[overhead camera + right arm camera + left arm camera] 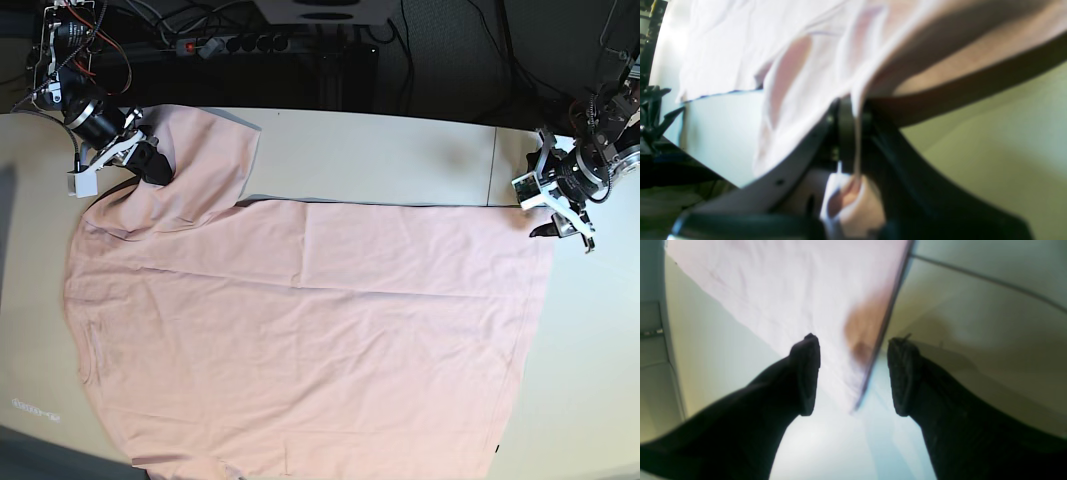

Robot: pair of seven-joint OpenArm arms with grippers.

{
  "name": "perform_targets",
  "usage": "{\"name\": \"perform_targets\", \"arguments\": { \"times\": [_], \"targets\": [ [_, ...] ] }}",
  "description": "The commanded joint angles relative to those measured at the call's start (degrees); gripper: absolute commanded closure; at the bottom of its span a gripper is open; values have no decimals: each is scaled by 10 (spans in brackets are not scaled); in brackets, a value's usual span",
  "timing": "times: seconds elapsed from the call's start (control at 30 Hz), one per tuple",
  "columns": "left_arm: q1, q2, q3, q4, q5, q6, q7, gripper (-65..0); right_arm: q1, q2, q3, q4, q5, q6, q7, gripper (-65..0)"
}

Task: Fold the T-shirt properly
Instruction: 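Grasp the shirt's shoulder corners with the left and right grippers, then lift the shoulder edge with both grippers and fold it toward the hem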

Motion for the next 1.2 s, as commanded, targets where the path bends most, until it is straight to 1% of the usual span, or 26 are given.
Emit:
{"name": "perform_targets", "arguments": {
  "times": [0.0,0.23,0.4,0.57,0.87,0.9,0.93,1.07,1.1,1.13,1.17],
  "targets": [
    [-10,-10,9,-10,3,1,9,-362,-2,5,0,-1,-29,23,-23,0],
    [-68,-9,87,-70,7,2,1,-362,-2,5,0,-1,-29,23,-23,0],
    [-88,-9,122,-88,17,1,1,-361,-2,5,0,-1,-29,23,-23,0],
    [-88,-9,125,-88,12,2,16,-361,-2,5,0,-1,-29,23,-23,0],
    [-88,-6,125,-88,14,-2,10,-358,-2,5,0,-1,-27,23,-23,0],
    [-88,-4,125,-88,14,-12,7,-343,-2,5,0,-1,-27,23,-23,0],
    [-88,-2,125,-88,14,-23,6,-305,-2,5,0,-1,-27,23,-23,0],
    [-88,3,125,-88,15,-74,-16,-91,-2,5,0,-1,-27,23,-23,0],
    [-88,2,125,-88,17,-77,-23,-37,-2,5,0,-1,-27,23,-23,0],
    [-88,2,125,-88,20,-77,-28,0,-2,5,0,-1,-27,23,-23,0],
    [-88,2,125,-88,28,-77,-34,0,-2,5,0,-1,-27,23,-23,0]
  ]
}}
